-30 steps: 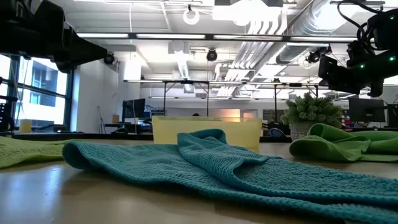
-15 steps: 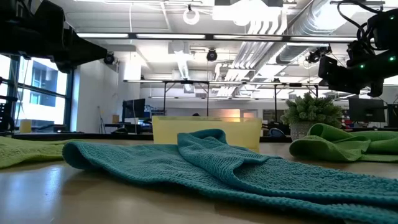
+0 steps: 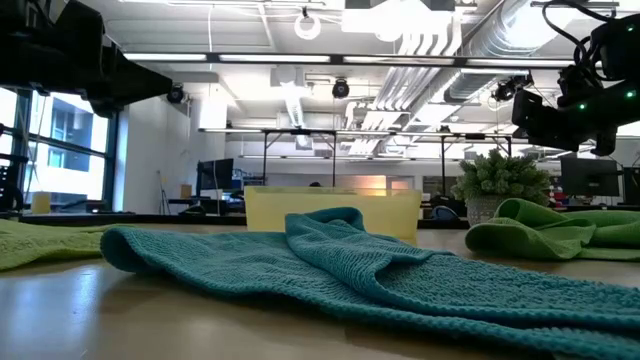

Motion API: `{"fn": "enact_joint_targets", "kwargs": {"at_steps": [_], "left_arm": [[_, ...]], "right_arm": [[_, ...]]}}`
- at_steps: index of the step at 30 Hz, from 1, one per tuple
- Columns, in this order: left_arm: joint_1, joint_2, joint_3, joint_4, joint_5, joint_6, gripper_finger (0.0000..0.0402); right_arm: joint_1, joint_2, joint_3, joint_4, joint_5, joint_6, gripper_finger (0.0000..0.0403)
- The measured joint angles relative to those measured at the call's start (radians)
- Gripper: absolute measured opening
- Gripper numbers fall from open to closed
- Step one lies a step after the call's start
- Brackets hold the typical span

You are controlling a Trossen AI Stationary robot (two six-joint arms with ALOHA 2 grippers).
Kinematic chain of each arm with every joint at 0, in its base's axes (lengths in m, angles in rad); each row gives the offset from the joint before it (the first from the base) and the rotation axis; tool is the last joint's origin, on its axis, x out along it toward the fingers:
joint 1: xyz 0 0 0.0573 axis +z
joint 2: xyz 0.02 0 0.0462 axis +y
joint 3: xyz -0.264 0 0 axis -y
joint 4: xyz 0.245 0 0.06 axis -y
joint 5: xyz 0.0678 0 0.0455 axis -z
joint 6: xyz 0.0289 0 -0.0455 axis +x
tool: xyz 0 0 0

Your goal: Roll microfiber towels into tight, uniform cylinder then place into a basket

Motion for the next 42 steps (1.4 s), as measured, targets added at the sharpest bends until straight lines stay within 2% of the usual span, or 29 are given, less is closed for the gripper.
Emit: {"fn": "enact_joint_targets", "kwargs": {"at_steps": [42], "left_arm": [[0.000, 0.000, 0.000, 0.032, 0.000, -0.001, 0.0076]], "right_arm": [[0.000, 0.000, 0.000, 0.000, 0.000, 0.000, 0.0156]]}}
